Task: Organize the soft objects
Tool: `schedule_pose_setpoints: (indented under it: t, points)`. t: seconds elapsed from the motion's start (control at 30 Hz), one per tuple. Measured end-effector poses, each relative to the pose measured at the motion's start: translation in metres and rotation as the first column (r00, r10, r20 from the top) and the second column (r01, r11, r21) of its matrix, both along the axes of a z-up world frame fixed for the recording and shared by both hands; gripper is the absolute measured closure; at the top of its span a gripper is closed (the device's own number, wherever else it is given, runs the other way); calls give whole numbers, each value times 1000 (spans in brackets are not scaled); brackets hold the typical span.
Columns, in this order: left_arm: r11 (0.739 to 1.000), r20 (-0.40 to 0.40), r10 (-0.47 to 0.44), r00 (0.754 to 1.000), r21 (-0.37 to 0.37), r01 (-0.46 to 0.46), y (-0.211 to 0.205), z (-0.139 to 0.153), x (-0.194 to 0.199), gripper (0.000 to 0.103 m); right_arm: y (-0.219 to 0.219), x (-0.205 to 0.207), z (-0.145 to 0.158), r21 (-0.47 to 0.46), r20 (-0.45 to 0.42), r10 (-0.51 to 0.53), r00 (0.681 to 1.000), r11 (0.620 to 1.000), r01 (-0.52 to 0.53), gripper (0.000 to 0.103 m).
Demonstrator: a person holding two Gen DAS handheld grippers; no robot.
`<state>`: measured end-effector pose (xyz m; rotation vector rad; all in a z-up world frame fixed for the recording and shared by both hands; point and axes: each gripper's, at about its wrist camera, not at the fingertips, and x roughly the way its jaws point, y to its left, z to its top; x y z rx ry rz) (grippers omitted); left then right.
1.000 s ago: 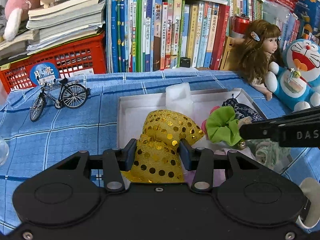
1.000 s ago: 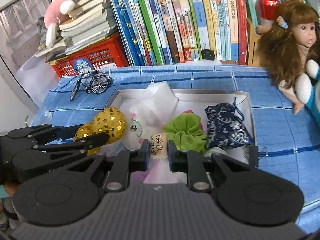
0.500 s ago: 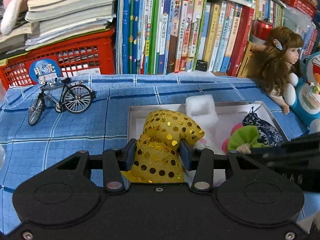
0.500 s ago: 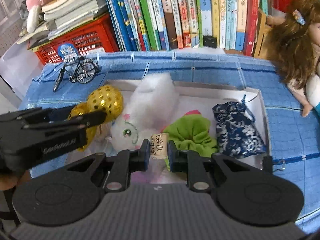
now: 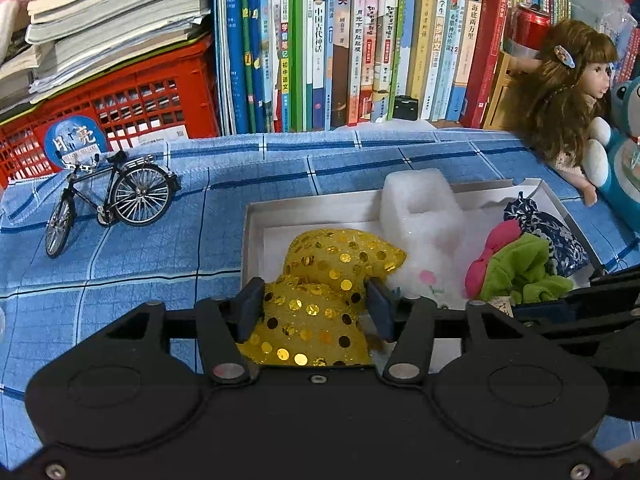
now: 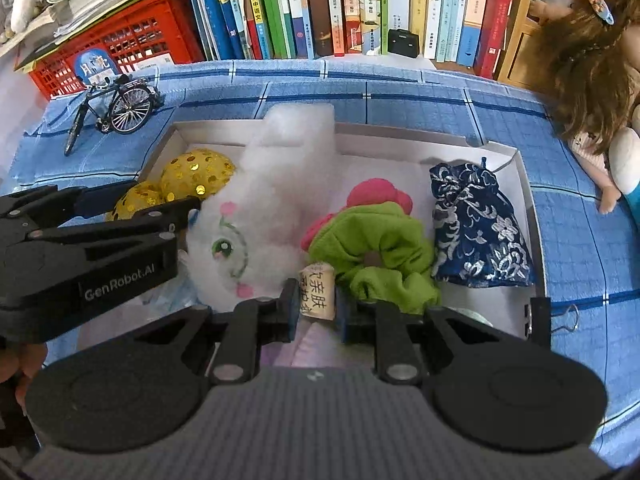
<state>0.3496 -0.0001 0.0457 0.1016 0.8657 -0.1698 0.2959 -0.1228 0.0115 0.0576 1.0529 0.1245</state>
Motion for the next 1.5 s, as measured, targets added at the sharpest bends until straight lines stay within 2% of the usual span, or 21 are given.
schedule_pose_setpoints:
  t: [0.03,0.17,0.23,0.3,0.4,0.6,0.93,1.03,1.3,1.5]
  points:
    - [1000,4,-1,1000,2,1,0,2,-2,47,-1,-1,2,1,2,-3,1000,1000,3,60]
    - [1000,26,-9,1000,17,9,1,13,-11,37,-7,-8,14,35,30,1,1000,999,-2,51]
    - [1000,40,-5,999,18,4,3,21,-18,28,-9,-14,23,51,53,1,999,999,-4,42]
    - [1000,55,11,998,7,-11,8,30,-26,24,-11,-22,33,53,79,5,997,999,-9,36]
    - [1000,80,18,997,-12,-17,17,46,-44,19,-15,-44,50,25,173,22,985,999,-27,24]
    - [999,154,-6,988,-34,11,26,73,-92,14,-28,-87,78,49,283,29,959,998,-44,18]
    - [995,259,-39,965,-84,63,27,98,-179,11,-42,-172,107,41,486,47,872,996,-76,11]
    - [993,278,-31,960,-98,60,28,98,-201,9,-45,-193,106,40,525,43,850,996,-75,6]
    - [993,302,-46,952,-90,76,26,83,-248,9,-45,-237,95,7,598,61,799,997,-81,3]
    - [995,304,-24,952,-85,52,29,69,-273,9,-44,-267,84,-14,669,62,741,997,-70,1]
